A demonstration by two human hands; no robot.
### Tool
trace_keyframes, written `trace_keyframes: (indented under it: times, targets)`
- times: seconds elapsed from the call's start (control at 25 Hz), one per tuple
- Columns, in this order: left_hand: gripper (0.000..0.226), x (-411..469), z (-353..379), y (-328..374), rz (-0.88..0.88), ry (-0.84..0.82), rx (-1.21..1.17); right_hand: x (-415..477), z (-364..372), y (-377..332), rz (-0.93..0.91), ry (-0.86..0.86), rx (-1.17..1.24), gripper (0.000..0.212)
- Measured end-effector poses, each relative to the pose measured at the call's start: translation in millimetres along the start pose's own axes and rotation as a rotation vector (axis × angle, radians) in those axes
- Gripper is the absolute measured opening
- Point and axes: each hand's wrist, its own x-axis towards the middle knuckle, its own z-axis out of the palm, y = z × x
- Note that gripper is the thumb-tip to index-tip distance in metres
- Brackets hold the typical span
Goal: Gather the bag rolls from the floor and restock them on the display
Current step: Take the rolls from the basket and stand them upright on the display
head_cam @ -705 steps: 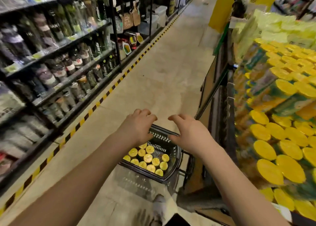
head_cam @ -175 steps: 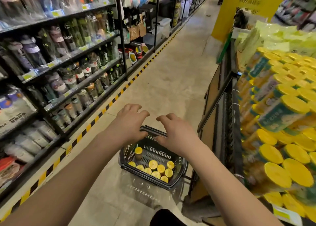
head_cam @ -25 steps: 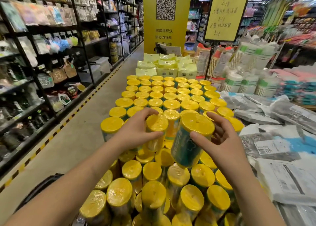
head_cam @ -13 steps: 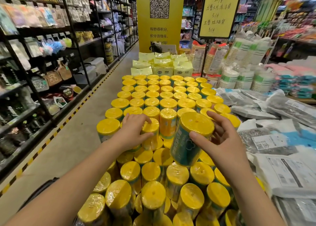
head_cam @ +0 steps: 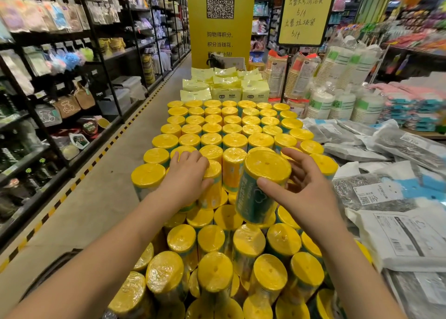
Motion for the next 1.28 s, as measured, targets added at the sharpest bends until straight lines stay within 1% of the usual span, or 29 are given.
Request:
trace_keyframes:
  times: [0.04, 0.08, 0.12, 0.16, 0.2, 0.24, 0.28, 0.36, 0.44, 0.56, 0.64, 0.84, 1.04, 1.16, 1.28]
  targets:
    - [0.047, -7.5, -0.8, 3.5, 0.013, 0.113, -0.012, 3.0, 0.6, 1.0, -0.003, -0.005, -0.016, 0.091]
    - [0.044, -18.6, -3.7, 9.0, 0.023, 0.228, -0.097, 6.1, 1.5, 2.6, -0.006, -0.012, -0.030, 0.090]
    - [0.039, -31.4, -7.2, 15.7, 0.020, 0.299, -0.248, 9.5, 2.6, 4.5, -0.005, -0.019, -0.045, 0.088]
    - [0.034, -45.5, -10.0, 24.0, -0.011, 0.300, -0.453, 13.6, 5.1, 7.3, 0.000, -0.029, -0.062, 0.086]
    - [0.030, -59.0, -8.8, 32.6, -0.062, 0.223, -0.671, 17.3, 8.9, 10.8, 0.004, -0.042, -0.085, 0.085]
    - [0.028, -69.1, -3.0, 41.4, -0.110, 0.099, -0.879, 20.9, 13.7, 15.0, 0.002, -0.055, -0.114, 0.084]
    - [0.031, -74.4, 4.8, 49.4, -0.153, -0.027, -1.055, 24.1, 19.1, 19.7, -0.006, -0.066, -0.144, 0.084]
    - [0.045, -75.3, 23.9, 59.8, -0.255, -0.191, -1.315, 29.5, 30.3, 29.7, -0.021, -0.090, -0.190, 0.083]
    - [0.060, -73.0, 34.3, 65.9, -0.320, -0.272, -1.470, 33.7, 38.7, 40.6, -0.029, -0.097, -0.216, 0.080]
    - [0.080, -73.3, 43.0, 70.8, -0.314, -0.318, -1.477, 40.0, 45.9, 51.1, -0.013, -0.105, -0.238, 0.076]
    - [0.086, -72.8, 45.0, 70.8, -0.335, -0.341, -1.476, 44.7, 48.8, 56.3, 0.008, -0.108, -0.246, 0.075]
    - [0.089, -66.9, 50.8, 70.6, -0.382, -0.352, -1.503, 56.6, 55.8, 65.3, 0.024, -0.105, -0.279, 0.076]
    - [0.092, -62.0, 56.8, 68.6, -0.446, -0.399, -1.544, 58.2, 63.5, 81.6, 0.036, -0.095, -0.309, 0.077]
    - [0.093, -62.9, 57.2, 68.3, -0.431, -0.445, -1.545, 58.6, 61.5, 85.5, 0.034, -0.114, -0.330, 0.079]
    - [0.097, -64.5, 56.8, 67.8, -0.405, -0.443, -1.516, 58.0, 59.6, 86.8, 0.029, -0.139, -0.342, 0.079]
